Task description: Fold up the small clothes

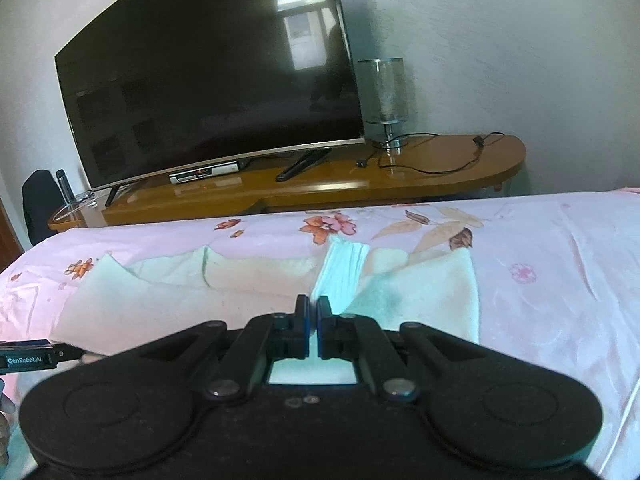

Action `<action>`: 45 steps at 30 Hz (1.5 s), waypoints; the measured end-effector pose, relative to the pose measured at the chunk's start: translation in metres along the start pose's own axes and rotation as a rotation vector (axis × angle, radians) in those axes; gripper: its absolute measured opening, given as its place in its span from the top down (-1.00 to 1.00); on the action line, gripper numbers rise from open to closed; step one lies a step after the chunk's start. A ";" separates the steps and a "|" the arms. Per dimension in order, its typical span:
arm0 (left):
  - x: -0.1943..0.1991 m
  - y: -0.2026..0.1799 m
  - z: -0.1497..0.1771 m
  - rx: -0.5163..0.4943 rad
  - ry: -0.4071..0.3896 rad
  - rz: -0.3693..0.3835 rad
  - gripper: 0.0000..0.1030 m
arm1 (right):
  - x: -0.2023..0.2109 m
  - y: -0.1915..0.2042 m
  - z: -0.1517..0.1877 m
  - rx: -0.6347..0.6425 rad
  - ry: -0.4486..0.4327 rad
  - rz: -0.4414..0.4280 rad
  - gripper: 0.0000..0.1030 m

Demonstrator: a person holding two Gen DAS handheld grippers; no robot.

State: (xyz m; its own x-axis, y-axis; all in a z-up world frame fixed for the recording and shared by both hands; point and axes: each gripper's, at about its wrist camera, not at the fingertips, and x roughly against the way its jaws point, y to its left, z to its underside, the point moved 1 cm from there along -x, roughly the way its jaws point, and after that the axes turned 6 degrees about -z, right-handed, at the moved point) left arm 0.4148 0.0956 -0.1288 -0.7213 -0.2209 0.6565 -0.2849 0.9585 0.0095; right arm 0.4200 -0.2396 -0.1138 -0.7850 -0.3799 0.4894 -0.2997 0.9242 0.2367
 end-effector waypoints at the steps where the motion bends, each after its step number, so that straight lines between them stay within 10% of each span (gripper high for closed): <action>1: 0.000 0.000 0.000 -0.002 -0.001 0.002 -0.50 | 0.000 -0.001 0.001 -0.003 0.002 0.002 0.92; 45: 0.000 0.012 0.002 -0.055 -0.006 0.075 -0.50 | 0.030 -0.061 0.038 -0.284 -0.003 0.046 0.92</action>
State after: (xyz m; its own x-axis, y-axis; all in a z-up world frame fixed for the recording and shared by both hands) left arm 0.4100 0.1072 -0.1297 -0.7433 -0.1486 0.6522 -0.1947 0.9809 0.0016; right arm 0.3945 -0.3059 -0.1453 -0.7962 -0.3370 0.5025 -0.1001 0.8925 0.4399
